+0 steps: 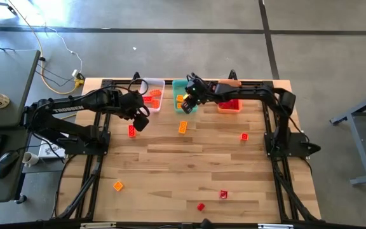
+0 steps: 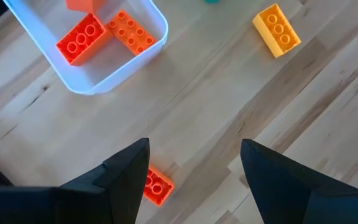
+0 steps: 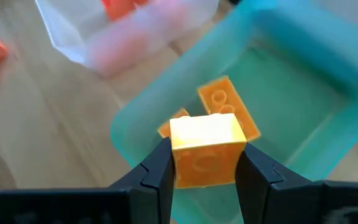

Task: Sort & place blocks by color
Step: Put the yellow game piece into the green bin, then put the red game piece into the orange bin

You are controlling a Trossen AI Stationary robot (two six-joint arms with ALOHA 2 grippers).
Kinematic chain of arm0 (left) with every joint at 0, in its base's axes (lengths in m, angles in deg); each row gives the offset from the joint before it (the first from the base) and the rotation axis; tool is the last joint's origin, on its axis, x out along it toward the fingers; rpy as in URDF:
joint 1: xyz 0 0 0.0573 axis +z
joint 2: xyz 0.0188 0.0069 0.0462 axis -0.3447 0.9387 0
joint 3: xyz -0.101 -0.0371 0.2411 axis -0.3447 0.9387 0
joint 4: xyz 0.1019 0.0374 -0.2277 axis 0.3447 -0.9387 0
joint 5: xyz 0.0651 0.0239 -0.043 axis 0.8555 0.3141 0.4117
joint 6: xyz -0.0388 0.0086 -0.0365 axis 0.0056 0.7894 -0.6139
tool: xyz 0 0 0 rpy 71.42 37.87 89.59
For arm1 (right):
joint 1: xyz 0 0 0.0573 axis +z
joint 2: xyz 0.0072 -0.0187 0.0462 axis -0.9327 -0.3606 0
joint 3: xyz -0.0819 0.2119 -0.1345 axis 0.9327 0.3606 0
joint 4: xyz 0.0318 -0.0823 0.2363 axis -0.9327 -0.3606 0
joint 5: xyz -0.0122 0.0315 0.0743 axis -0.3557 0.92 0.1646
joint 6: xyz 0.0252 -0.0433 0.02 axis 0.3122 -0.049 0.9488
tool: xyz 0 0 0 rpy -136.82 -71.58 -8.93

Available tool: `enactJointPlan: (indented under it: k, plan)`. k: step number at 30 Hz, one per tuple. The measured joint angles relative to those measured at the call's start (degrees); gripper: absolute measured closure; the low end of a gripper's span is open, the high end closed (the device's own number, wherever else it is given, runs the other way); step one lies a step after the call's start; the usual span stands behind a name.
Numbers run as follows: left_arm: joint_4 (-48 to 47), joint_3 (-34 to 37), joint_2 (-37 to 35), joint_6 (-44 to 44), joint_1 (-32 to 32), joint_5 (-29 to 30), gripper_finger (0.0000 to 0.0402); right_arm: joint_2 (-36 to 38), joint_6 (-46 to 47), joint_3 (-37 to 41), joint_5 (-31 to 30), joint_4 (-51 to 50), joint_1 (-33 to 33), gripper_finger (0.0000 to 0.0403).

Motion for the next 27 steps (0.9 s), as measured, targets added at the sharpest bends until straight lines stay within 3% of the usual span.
enactJointPlan:
  k: [5,16,27]
  plan:
    - [0.0,0.0,0.0,-1.4,0.0,0.0,0.0163,-1.0,0.4,0.0,1.1,-0.9,-1.5,0.0294]
    - [0.0,0.0,0.0,-1.4,0.0,0.0,0.0163,-0.3,-0.1,0.0,2.9,-1.1,-2.9,0.0187]
    - [0.0,0.0,0.0,-0.5,0.0,0.3,0.0163,8.1,5.0,0.0,4.3,-7.7,-0.1,0.0177]
